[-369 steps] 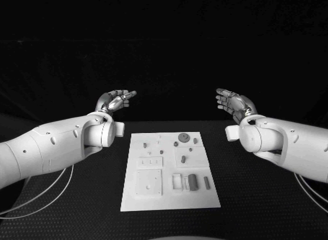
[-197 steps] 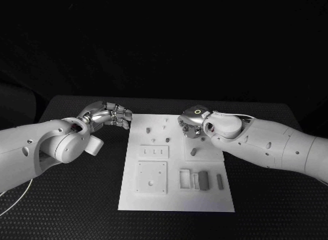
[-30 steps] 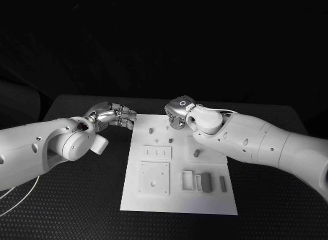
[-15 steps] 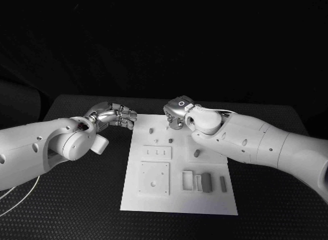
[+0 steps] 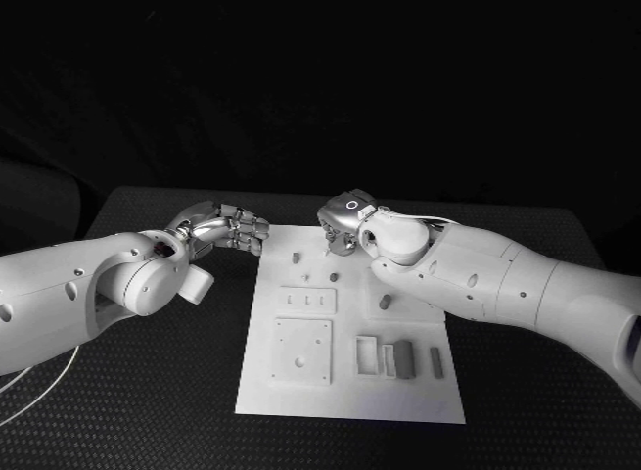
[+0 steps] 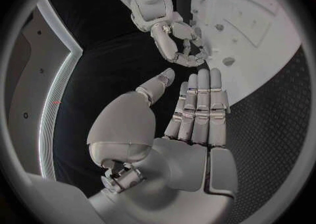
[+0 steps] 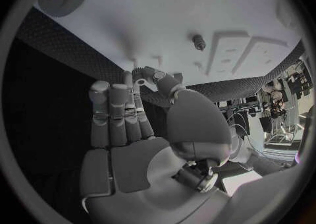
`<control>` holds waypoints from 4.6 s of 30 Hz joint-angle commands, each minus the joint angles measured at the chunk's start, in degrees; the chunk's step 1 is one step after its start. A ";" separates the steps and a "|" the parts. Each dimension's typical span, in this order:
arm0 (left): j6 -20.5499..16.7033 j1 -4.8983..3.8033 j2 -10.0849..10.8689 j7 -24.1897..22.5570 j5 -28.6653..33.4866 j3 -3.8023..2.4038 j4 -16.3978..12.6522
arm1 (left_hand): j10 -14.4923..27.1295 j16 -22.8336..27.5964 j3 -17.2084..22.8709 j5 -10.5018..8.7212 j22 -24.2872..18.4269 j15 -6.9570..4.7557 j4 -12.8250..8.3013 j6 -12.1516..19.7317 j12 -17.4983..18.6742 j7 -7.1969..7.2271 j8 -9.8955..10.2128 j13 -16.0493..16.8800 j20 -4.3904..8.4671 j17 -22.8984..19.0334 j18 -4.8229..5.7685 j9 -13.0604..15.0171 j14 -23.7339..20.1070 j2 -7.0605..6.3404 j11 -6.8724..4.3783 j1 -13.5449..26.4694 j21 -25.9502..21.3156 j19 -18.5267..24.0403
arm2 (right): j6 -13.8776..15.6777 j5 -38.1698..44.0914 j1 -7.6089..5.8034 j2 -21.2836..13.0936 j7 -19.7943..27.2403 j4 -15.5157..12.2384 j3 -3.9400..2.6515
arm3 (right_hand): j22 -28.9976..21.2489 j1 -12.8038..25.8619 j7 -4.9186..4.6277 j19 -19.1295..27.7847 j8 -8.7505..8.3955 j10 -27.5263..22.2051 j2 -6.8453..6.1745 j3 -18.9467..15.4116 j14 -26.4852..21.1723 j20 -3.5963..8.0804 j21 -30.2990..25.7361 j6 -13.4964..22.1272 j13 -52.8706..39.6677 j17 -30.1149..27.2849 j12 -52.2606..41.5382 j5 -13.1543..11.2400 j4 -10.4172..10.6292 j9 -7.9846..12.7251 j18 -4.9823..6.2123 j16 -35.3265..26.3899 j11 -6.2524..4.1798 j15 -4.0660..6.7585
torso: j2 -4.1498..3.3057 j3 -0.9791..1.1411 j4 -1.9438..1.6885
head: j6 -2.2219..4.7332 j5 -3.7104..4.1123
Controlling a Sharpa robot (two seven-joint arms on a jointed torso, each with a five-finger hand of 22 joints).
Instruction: Assemble the parts on the task board
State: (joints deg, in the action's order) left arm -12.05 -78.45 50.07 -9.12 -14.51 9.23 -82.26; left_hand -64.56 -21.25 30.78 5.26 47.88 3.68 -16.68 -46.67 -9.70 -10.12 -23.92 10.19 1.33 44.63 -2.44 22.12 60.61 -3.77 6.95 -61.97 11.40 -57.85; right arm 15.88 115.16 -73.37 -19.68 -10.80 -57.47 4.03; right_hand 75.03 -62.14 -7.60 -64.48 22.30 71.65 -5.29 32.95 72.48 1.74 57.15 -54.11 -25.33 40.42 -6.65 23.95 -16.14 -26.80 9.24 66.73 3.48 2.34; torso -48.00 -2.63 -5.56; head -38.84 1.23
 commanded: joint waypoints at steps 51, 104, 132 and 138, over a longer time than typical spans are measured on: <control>0.70 -0.35 0.43 -0.03 0.23 -0.06 -0.23 | 0.07 0.59 -0.42 -0.15 -0.07 0.12 0.09 -0.15 0.55 -0.29 0.50 0.23 0.51 0.36 -0.06 0.14 0.45 -0.38 0.39 0.07 -0.43 -0.15 | -0.14 -0.28 0.50 1.27 0.84 3.05 0.01 | 0.84 0.19 -0.36 0.17 -0.48 -0.39 -0.10 0.35 -0.27 0.33 0.11 0.42 -0.24 -0.24 1.12 0.24 -0.13 -0.04 5.76 0.20 0.26 0.27 | 0.01 -0.06 -0.01 | -0.01 -0.63; 0.39 -1.01 1.90 0.40 0.09 -0.04 0.74 | 0.12 1.01 -0.45 -0.15 -0.08 0.11 0.06 0.07 0.83 -0.40 0.79 0.38 0.54 0.68 0.00 0.19 0.54 -0.56 0.44 -0.02 -0.64 -0.19 | 1.70 -7.41 -2.49 -13.98 0.73 -10.98 -2.48 | 0.91 1.25 0.32 0.34 -4.18 -7.24 -5.53 0.42 -0.59 0.04 -0.02 7.12 5.28 -1.13 2.84 0.17 3.17 1.81 5.76 0.94 2.81 -2.17 | 0.04 0.57 1.35 | 1.74 -0.28; 1.19 -1.02 1.14 0.54 0.11 0.04 1.85 | 0.11 1.15 -0.43 -0.13 -0.08 0.12 0.09 0.07 0.91 -0.41 0.84 0.43 0.54 0.78 0.02 0.22 0.55 -0.52 0.45 -0.07 -0.70 -0.21 | -5.48 -10.21 -1.07 -13.91 4.29 -2.54 -1.94 | 1.22 3.11 1.51 1.39 -2.37 -8.01 -9.58 -1.65 -2.55 0.65 3.32 10.50 -37.36 2.79 -32.50 0.15 7.86 0.26 5.76 6.34 -3.59 3.75 | -0.04 0.60 1.41 | 1.16 1.02; 1.12 -1.01 1.20 0.59 0.11 0.04 2.02 | 0.11 1.18 -0.42 -0.13 -0.08 0.13 0.10 0.07 0.92 -0.41 0.85 0.44 0.54 0.80 0.03 0.23 0.55 -0.50 0.46 -0.07 -0.72 -0.21 | -6.40 -11.33 -0.78 -14.41 4.61 -3.48 -1.94 | 1.28 3.77 1.42 1.69 -2.05 -9.22 -9.04 -1.49 -2.90 1.13 6.24 9.72 -43.01 6.37 -43.08 0.12 7.90 -0.06 5.76 9.28 -3.60 3.82 | 0.02 0.60 1.49 | 0.77 0.75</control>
State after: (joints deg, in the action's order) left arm -11.84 -79.41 51.31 -8.27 -14.52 9.30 -80.21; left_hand -64.56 -20.36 30.63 5.27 47.87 3.88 -16.53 -46.67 -9.03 -10.12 -23.46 10.55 1.53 45.37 -2.11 22.27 60.80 -3.77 6.95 -61.97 10.96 -58.06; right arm 11.34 104.66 -74.21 -33.89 -7.33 -60.51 2.12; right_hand 75.03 -58.84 -6.08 -62.79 20.08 62.81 -14.33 31.38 69.57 2.63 63.16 -43.97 -68.05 46.56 -49.12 23.96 -8.39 -26.83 12.45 75.86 -0.21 6.05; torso -48.03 -2.02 -4.15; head -37.93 2.18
